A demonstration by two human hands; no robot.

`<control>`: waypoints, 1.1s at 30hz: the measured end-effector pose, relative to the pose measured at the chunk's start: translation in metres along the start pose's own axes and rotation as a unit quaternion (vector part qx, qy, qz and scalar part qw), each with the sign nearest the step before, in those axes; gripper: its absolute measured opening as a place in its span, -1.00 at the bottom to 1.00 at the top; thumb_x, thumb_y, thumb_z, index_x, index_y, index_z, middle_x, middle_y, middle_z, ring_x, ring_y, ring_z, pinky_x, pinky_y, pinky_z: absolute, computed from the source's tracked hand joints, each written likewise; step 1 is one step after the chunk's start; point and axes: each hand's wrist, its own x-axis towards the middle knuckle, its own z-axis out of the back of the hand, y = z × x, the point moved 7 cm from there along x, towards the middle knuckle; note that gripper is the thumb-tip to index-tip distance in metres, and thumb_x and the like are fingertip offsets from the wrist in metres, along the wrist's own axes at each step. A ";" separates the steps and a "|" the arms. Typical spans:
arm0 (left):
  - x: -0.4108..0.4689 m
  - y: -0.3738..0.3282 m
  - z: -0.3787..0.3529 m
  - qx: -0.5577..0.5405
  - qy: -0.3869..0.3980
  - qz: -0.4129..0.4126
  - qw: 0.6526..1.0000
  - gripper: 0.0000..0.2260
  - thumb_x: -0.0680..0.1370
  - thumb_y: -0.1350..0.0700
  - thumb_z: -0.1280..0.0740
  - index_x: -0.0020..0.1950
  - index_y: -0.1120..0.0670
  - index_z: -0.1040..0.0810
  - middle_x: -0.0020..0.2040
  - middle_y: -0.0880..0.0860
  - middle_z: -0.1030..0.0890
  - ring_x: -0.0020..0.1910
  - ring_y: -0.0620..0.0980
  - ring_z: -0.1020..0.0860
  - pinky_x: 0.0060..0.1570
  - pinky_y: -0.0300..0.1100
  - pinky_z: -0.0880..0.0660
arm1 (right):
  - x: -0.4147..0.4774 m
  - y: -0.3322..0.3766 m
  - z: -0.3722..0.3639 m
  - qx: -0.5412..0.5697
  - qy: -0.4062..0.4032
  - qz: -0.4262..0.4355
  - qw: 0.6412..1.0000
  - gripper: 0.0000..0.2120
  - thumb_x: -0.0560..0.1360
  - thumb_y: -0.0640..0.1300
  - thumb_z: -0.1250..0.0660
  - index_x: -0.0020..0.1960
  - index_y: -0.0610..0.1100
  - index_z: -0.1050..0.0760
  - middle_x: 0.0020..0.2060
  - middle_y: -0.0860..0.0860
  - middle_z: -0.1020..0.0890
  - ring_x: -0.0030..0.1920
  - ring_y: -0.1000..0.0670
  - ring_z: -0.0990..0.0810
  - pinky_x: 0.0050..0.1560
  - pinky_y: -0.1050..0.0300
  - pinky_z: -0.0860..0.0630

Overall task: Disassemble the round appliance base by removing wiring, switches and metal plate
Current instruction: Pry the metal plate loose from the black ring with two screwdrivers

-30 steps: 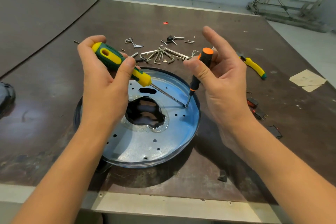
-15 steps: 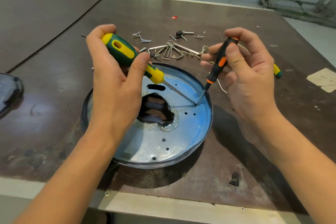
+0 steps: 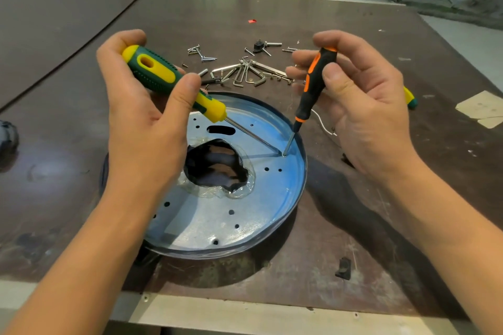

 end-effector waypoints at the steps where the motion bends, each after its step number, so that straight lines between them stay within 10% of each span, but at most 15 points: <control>1: 0.000 0.000 0.000 0.001 0.001 -0.001 1.000 -0.61 0.61 0.11 -0.35 0.33 -0.01 -0.23 0.09 0.33 -0.47 -0.02 0.20 -0.52 0.08 0.16 -0.56 | 0.000 0.000 -0.002 -0.002 0.000 0.000 1.000 -0.74 0.66 -0.32 -0.21 0.32 -0.17 -0.48 0.10 -0.14 -0.62 0.11 -0.15 -0.63 0.21 -0.22 -0.61; 5: 0.001 0.004 -0.003 -0.012 0.015 0.007 1.000 -0.62 0.61 0.10 -0.35 0.32 -0.01 -0.22 0.08 0.33 -0.47 -0.01 0.23 -0.54 0.06 0.20 -0.57 | 0.002 0.008 -0.003 -0.053 -0.013 0.045 0.997 -0.74 0.59 -0.29 -0.40 0.25 -0.11 -0.54 -0.07 0.09 -0.59 -0.05 -0.01 -0.55 0.07 -0.20 -0.65; 26: -0.002 -0.001 -0.002 0.010 -0.010 -0.004 1.000 -0.57 0.59 0.14 -0.37 0.35 0.03 -0.22 0.12 0.34 -0.47 0.02 0.15 -0.53 0.10 0.08 -0.56 | -0.003 -0.006 -0.004 0.052 0.006 -0.008 0.999 -0.69 0.69 -0.34 -0.11 0.38 -0.16 -0.41 0.14 -0.21 -0.60 0.14 -0.20 -0.66 0.08 -0.19 -0.63; 33: 0.000 0.001 -0.003 0.004 0.001 0.003 1.000 -0.58 0.60 0.15 -0.36 0.35 0.03 -0.21 0.10 0.28 -0.49 0.02 0.05 -0.56 0.14 0.07 -0.56 | -0.003 0.006 -0.005 -0.012 -0.012 0.027 0.999 -0.74 0.59 -0.34 -0.36 0.23 -0.11 -0.51 -0.01 -0.10 -0.56 0.02 -0.18 -0.56 0.09 -0.27 -0.63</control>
